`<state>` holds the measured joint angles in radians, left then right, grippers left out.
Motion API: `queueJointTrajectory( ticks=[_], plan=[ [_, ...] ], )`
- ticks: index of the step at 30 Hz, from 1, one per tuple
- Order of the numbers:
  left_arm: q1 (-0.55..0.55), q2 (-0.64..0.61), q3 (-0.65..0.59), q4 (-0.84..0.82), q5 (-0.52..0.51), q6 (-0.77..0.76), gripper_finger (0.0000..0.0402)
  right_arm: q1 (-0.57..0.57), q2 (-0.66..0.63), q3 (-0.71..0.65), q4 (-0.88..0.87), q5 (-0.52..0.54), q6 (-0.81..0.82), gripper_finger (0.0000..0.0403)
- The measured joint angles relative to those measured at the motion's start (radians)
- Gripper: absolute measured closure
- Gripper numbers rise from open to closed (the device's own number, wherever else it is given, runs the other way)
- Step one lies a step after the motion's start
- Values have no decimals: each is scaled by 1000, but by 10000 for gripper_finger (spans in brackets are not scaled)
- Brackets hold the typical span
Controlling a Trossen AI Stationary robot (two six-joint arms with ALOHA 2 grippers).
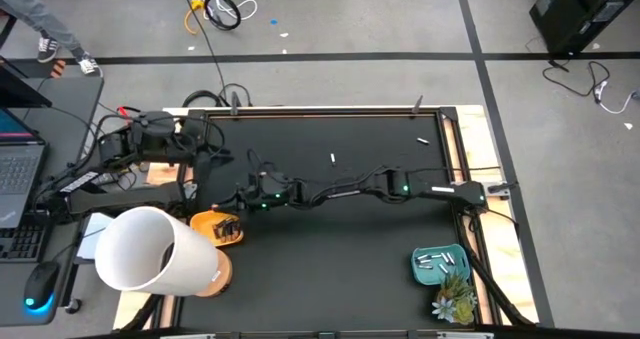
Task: Sort batteries
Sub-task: Put the black battery into the yellow bin
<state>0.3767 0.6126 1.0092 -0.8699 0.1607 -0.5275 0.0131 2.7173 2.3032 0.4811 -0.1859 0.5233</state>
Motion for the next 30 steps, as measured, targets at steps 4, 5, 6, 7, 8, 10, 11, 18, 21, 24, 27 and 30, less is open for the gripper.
queueJointTrajectory(
  ticks=[4, 5, 6, 7, 8, 10, 11, 18, 21, 24, 27, 30],
  plan=[
    [0, -1, 0, -12, 17, -5, 230, 5, 17, -3, -32, 6, -46, 369],
    [0, -1, 0, -13, 17, -6, 230, 9, 17, -3, -58, 6, -77, 369],
    [0, -1, 0, -12, 17, -7, 230, 13, 15, -3, -84, 6, -110, 369],
    [0, -1, 0, -12, 17, -11, 230, 16, 14, -2, -118, 2, -142, 369],
    [0, -1, 0, -12, 17, -19, 230, 18, 13, -2, -149, -8, -164, 369],
    [0, -1, 0, -11, 16, -27, 230, 20, 14, -2, -217, -28, -189, 369],
    [0, -1, 0, -11, 12, -28, 230, 20, 14, -2, -252, -32, -198, 368],
    [0, -1, 0, -10, -9, -52, 230, 20, 14, -3, -372, -32, -220, 306],
    [0, -1, 0, -11, -9, -54, 230, 17, 14, -3, -355, -34, -216, 281],
    [0, -1, 0, -11, -9, -54, 230, 13, 14, -3, -342, -36, -203, 262],
    [0, -1, 0, -11, -8, -54, 230, 4, -1, -3, -347, -39, -181, 255],
    [0, -1, 0, -11, -4, -49, 230, -8, -41, -3, -362, -48, -178, 255]
  ],
)
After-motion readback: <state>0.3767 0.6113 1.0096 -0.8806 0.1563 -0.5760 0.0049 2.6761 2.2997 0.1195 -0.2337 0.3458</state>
